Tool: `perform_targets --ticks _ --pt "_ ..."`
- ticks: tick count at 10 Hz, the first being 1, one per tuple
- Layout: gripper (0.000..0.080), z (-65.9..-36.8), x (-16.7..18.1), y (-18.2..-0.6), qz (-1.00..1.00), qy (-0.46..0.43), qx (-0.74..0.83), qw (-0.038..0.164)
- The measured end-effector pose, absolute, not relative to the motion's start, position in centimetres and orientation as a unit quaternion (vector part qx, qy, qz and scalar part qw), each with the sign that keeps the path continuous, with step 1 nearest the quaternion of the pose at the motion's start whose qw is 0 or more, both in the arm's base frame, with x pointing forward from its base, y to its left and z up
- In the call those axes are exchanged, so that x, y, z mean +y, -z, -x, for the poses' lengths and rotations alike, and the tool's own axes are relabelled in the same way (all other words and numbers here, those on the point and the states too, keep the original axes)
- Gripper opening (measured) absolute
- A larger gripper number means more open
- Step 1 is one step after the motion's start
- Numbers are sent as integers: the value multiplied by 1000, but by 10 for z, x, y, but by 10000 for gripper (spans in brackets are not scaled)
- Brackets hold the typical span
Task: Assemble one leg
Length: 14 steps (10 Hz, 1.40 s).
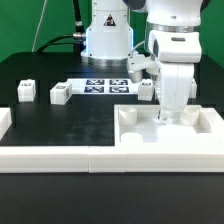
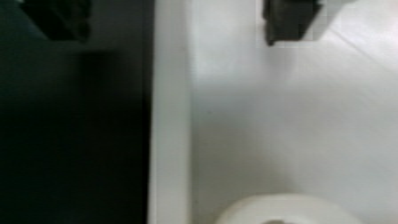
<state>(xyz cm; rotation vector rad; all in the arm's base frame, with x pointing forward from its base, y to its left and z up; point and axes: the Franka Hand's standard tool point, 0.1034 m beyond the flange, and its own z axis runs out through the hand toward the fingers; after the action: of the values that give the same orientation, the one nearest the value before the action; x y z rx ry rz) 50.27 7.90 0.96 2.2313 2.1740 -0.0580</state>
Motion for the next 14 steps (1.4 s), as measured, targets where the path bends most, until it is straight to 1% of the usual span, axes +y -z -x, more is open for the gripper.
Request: perform_targets --ticks 1,2,3,7,8,12,13,14 --pt "586 -503 79 -10 -716 19 697 13" --pt "586 -503 78 -10 -716 19 697 13" --pt "636 -503 78 -10 -716 19 697 13" --pt "649 -503 78 -10 -717 19 697 13" --pt "649 -502 79 -15 -723 17 691 15" --pt "649 -471 91 -62 -754 6 656 29" --pt "649 -469 94 -68 -757 4 653 31" --pt "649 -468 94 -66 -761 4 649 30"
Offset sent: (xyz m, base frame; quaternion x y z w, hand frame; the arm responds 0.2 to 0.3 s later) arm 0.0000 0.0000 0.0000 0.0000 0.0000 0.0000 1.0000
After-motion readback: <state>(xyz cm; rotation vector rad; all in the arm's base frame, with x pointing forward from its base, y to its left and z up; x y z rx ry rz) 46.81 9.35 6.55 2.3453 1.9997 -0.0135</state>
